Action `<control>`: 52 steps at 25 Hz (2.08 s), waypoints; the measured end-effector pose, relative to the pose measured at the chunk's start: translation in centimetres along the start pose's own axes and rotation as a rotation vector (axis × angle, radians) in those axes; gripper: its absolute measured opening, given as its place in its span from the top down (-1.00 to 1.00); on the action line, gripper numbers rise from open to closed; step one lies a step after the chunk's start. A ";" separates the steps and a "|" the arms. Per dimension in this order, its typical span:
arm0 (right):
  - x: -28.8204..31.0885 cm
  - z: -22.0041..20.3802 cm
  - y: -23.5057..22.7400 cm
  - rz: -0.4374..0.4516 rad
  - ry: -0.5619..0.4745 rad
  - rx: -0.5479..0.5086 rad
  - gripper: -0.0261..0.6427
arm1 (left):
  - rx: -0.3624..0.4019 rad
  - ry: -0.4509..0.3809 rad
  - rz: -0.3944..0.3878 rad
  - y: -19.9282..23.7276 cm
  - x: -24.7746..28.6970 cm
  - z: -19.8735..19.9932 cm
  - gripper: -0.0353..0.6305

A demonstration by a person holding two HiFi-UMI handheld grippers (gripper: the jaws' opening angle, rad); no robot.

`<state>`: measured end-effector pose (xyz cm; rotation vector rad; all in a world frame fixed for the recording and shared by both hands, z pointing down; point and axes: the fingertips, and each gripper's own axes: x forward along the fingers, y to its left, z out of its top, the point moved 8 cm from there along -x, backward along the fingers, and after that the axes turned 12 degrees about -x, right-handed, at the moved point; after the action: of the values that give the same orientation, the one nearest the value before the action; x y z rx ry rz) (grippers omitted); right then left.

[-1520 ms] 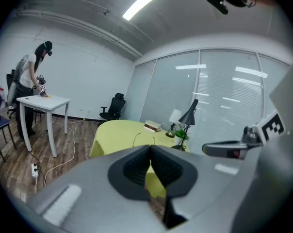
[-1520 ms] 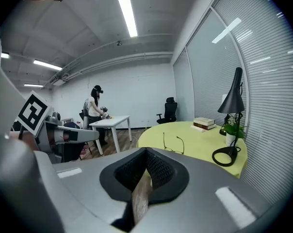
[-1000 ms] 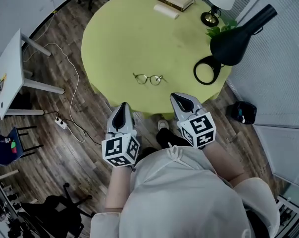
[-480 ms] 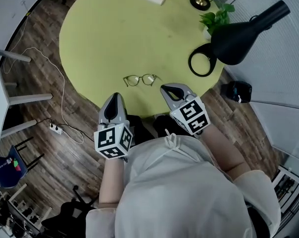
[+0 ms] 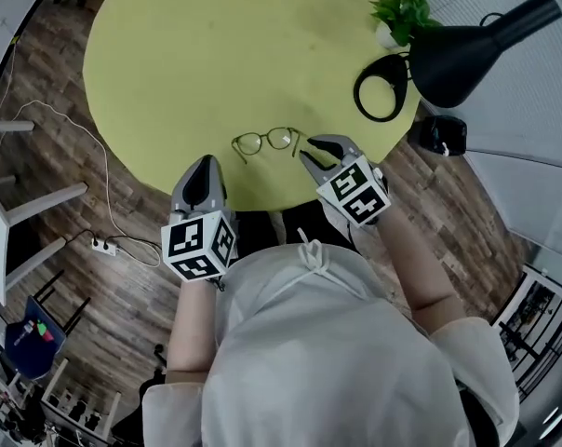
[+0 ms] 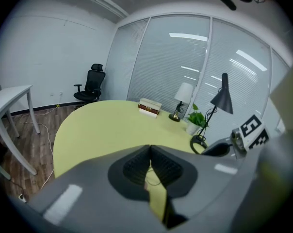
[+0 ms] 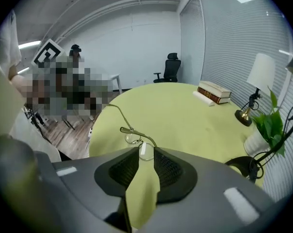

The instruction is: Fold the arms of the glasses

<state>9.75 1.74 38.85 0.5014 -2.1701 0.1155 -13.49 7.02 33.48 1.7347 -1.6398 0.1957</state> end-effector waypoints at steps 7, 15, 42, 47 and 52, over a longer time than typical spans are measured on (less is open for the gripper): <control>3.1 -0.4 -1.0 0.000 0.084 -0.111 0.45 | 0.033 0.023 -0.011 1.8 2.4 -1.1 0.88; 4.6 0.6 -1.7 0.068 0.100 -0.327 0.61 | 0.028 0.092 0.013 3.0 4.4 -2.7 0.88; 4.6 0.9 -1.8 0.106 0.072 -0.540 0.88 | -0.055 0.150 -0.093 0.7 8.4 -4.0 0.88; 4.5 0.9 -1.8 0.108 0.067 -0.540 0.88 | -0.023 0.174 -0.088 0.2 10.0 -4.6 0.88; 4.5 0.8 -2.1 0.106 0.069 -0.532 0.88 | -0.034 0.187 -0.073 -0.1 11.3 -5.6 0.88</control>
<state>7.56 -1.79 41.67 0.0765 -2.0502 -0.3737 -9.37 1.19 43.95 1.6941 -1.4354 0.2851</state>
